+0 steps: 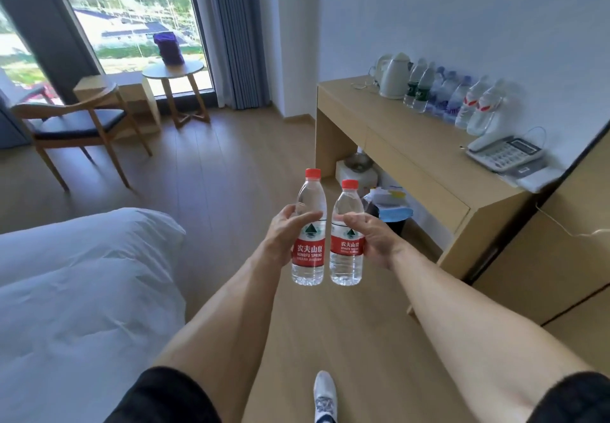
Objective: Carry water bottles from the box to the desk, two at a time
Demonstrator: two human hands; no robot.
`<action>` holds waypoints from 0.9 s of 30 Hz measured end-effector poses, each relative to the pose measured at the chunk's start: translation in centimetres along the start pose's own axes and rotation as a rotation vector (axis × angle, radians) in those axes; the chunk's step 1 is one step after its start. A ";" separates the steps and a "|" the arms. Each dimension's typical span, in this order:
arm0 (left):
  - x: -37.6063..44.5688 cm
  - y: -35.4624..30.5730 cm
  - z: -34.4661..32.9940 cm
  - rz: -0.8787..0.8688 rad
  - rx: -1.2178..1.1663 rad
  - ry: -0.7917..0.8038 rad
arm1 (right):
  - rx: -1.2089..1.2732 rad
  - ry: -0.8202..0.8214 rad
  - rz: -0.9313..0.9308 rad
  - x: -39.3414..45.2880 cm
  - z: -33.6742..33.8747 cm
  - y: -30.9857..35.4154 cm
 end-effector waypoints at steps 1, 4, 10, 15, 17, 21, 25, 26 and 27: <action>1.9 -0.9 0.1 -0.001 0.008 -0.016 | -0.004 -0.006 -0.008 2.2 0.4 0.7; 7.6 -3.7 0.2 0.005 0.029 -0.052 | -0.045 0.003 -0.020 8.5 1.3 2.9; 17.6 -7.8 -0.1 0.012 0.012 -0.061 | -0.035 0.053 -0.030 18.6 3.1 6.8; 25.3 -9.7 -0.6 0.029 0.011 -0.033 | -0.018 0.037 -0.042 24.9 5.3 8.8; 28.7 -10.3 -1.0 0.042 0.011 -0.010 | 0.020 0.018 -0.039 27.3 6.5 9.4; 36.4 -11.7 -2.2 0.058 0.026 0.064 | 0.087 -0.061 -0.040 32.4 9.4 10.4; 44.6 -13.6 -4.2 0.074 0.049 0.177 | 0.125 -0.197 -0.022 37.6 12.4 12.2; 46.6 -14.2 -4.7 0.082 0.059 0.209 | 0.140 -0.238 -0.020 38.8 13.0 12.7; 48.4 -14.8 -5.3 0.092 0.073 0.240 | 0.154 -0.277 -0.021 39.9 13.6 13.3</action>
Point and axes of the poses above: each hand's wrist, its own x-axis towards the middle knuckle, its own z-axis out of the back of the hand, y = z × x, the point moved 5 cm from there along x, towards the middle knuckle, and after that the axes turned 2 degrees about -y, right-handed, at the moved point
